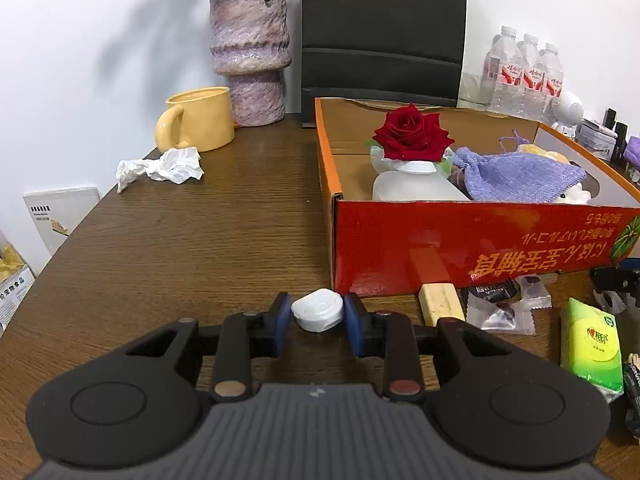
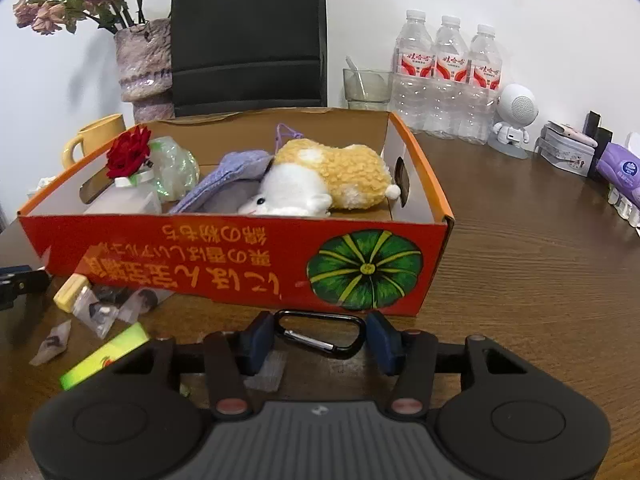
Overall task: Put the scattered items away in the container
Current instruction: 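Carry the bottle cap and carabiner over the box and lower them in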
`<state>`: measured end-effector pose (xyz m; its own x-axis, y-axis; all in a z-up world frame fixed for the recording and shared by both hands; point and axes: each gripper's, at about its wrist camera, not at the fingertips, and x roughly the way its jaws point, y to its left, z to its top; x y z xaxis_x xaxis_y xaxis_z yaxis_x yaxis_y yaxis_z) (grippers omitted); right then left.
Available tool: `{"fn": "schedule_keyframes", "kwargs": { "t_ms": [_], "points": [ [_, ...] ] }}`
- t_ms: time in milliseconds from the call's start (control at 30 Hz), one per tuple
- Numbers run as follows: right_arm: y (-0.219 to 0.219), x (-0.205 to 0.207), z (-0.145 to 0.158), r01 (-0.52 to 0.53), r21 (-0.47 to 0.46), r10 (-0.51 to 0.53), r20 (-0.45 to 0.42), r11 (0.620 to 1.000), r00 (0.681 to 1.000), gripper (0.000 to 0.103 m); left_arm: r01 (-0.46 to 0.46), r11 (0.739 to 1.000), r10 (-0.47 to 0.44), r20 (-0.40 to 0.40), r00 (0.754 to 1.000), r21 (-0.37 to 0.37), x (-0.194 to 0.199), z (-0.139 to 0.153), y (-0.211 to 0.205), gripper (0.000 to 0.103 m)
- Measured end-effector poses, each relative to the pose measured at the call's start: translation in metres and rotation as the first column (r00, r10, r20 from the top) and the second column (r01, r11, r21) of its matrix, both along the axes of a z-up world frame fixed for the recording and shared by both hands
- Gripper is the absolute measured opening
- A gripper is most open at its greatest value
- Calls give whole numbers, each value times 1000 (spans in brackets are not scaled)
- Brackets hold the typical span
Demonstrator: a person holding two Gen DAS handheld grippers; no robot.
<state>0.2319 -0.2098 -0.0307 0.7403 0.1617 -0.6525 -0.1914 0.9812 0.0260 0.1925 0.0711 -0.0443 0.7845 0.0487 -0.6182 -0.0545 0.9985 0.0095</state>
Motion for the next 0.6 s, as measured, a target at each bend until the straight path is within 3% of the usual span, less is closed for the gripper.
{"fn": "schedule_keyframes", "kwargs": {
  "t_ms": [167, 500, 533, 600],
  "points": [
    [-3, -3, 1, -11, 14, 11, 3, 1000, 1000, 43, -4, 1000, 4, 7, 1000, -1, -3, 0, 0, 29],
    [-9, -6, 4, 4, 66, -4, 6, 998, 1000, 44, -9, 1000, 9, 14, 1000, 3, -5, 0, -1, 29],
    [-11, -5, 5, 18, 78, -18, 5, 997, 1000, 46, -8, 1000, 8, 14, 1000, 4, -6, 0, -1, 29],
    [-10, -4, 8, 27, 85, -28, 4, 996, 1000, 64, -9, 1000, 9, 14, 1000, 5, -6, 0, -1, 29]
  ]
}}
